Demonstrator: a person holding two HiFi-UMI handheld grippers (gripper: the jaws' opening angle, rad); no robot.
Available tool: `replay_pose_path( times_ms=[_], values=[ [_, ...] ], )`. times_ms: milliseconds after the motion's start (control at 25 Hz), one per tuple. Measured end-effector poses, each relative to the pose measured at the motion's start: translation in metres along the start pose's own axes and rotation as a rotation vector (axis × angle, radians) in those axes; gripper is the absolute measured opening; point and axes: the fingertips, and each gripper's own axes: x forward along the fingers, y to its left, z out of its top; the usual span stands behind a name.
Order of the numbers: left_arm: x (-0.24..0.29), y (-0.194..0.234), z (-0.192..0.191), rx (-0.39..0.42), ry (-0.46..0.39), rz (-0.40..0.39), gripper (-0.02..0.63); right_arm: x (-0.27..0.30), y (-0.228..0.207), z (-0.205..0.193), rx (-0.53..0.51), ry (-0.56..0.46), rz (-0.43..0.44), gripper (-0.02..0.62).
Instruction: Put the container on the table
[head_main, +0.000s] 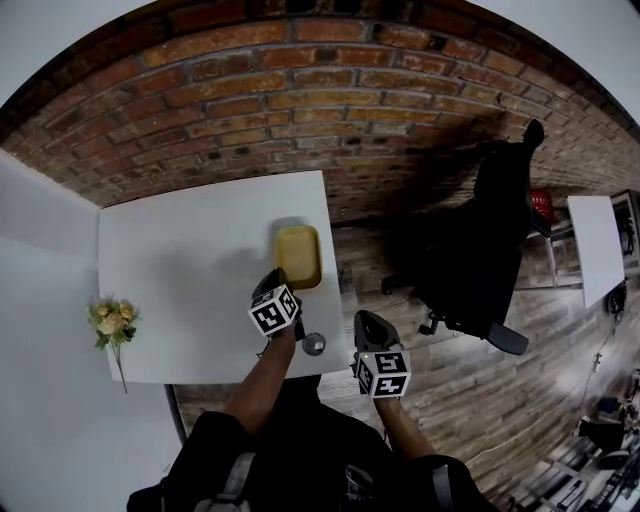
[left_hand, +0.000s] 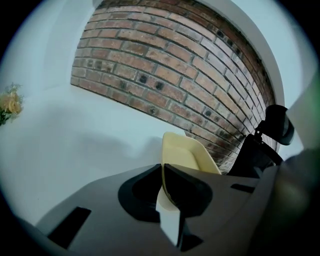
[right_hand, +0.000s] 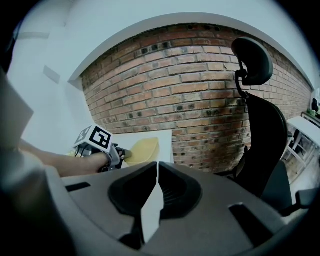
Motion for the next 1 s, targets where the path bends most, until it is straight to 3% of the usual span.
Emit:
replay_pose_path(
  times_ms=[1000],
  values=[
    [0.02, -0.009, -0.022, -0.006, -0.002, 0.045, 0.029, 0.001, -0.017, -0.02, 0.025, 0.044, -0.02, 0.025]
  ],
)
